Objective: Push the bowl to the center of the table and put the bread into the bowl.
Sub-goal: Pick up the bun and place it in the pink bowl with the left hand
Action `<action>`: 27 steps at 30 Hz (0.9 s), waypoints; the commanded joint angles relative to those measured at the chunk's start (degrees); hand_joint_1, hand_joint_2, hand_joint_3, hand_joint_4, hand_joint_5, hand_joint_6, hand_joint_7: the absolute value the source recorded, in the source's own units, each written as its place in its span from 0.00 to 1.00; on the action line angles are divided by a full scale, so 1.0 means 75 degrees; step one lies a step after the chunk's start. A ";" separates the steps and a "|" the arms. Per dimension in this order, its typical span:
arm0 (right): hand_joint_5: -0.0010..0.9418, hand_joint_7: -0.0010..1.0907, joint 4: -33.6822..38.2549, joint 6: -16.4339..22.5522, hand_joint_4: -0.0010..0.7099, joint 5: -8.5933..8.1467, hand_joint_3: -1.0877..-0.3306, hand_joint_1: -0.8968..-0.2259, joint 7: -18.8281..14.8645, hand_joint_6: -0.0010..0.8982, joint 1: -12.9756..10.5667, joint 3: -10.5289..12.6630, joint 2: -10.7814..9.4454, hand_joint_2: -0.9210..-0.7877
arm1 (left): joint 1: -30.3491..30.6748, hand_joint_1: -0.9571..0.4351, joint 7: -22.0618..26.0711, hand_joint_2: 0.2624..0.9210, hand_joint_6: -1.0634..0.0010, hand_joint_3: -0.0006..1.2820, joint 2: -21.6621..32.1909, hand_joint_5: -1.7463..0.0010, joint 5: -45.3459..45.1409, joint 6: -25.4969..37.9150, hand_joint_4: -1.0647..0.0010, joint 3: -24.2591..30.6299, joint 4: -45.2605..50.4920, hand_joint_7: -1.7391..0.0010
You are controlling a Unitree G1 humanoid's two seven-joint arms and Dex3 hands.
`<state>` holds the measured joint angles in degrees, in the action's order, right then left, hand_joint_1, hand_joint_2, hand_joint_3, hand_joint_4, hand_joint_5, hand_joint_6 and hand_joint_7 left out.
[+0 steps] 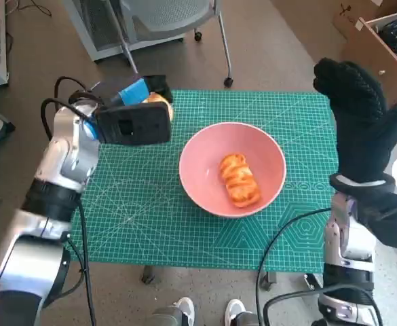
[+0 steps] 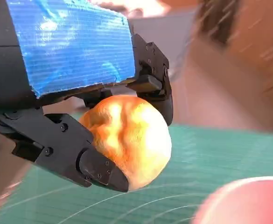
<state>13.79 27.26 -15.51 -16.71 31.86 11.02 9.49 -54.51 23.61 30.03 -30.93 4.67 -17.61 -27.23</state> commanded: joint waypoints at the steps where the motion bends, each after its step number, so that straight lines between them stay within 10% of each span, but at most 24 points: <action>1: 0.00 0.59 0.0082 -0.0122 0.52 0.0007 0.64 0.60 -0.0035 0.15 -0.0181 -0.0035 0.0003 0.00 | 0.1026 0.69 0.0084 0.99 0.39 0.07 -0.0041 0.37 0.0840 -0.0174 0.41 0.0744 0.2500 0.27; 16: 0.00 0.59 0.0037 -0.0148 0.52 -0.0002 0.64 0.60 -0.0076 0.15 -0.0220 -0.0033 0.0067 0.00 | 0.1584 0.69 -0.0511 0.99 0.38 0.04 -0.0889 0.35 0.1831 -0.2211 0.30 0.0868 0.2272 0.36; 27: 0.00 0.59 -0.0064 -0.0214 0.52 -0.0007 0.64 0.61 -0.0041 0.16 -0.0243 -0.0025 0.0117 0.00 | 0.1565 0.69 -0.0220 1.00 0.46 0.11 -0.1029 0.31 0.1777 -0.1930 0.45 0.0725 0.2169 0.26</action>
<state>13.48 26.81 -15.52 -16.85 31.32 10.93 10.15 -43.15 21.02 22.41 -17.83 -10.69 -11.84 -10.63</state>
